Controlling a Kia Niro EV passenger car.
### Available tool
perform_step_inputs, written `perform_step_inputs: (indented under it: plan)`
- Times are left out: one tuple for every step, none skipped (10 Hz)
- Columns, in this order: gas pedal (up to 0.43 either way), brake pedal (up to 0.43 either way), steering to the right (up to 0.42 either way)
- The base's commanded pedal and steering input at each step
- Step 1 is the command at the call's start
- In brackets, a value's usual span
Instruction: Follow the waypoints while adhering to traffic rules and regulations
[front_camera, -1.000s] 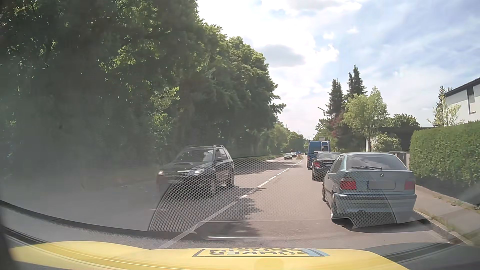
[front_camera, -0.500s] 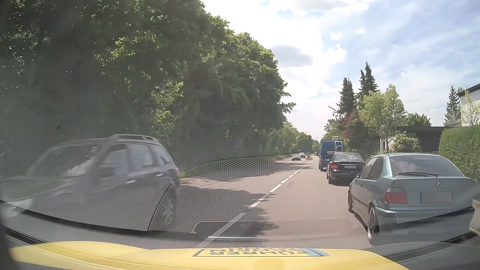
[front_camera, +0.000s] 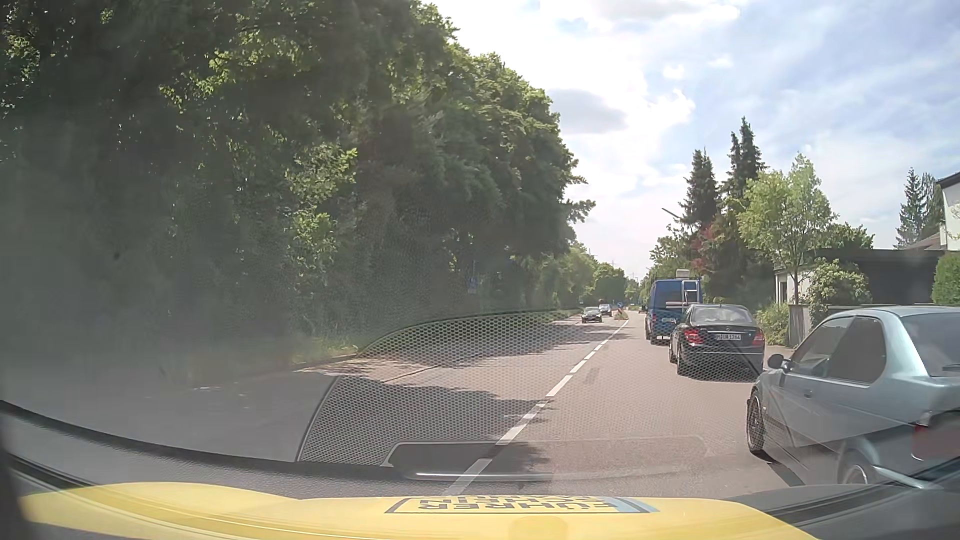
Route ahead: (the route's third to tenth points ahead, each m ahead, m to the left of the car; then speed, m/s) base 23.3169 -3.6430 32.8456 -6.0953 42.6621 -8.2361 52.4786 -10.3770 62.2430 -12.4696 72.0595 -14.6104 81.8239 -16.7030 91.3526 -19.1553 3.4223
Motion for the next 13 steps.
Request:
perform_step_inputs:
  plan:
    - [0.039,0.000,0.065]
    - [0.028,0.000,0.092]
    - [0.020,0.000,0.121]
    - [0.020,0.000,0.136]
    - [0.020,0.000,0.148]
    - [0.020,0.000,0.149]
    - [0.020,0.000,0.150]
    - [0.020,0.000,0.150]
    - [0.020,0.000,0.150]
    - [0.020,0.000,0.150]
    - [0.020,0.000,0.150]
    - [0.008,0.000,0.150]
    - [0.000,0.000,0.150]
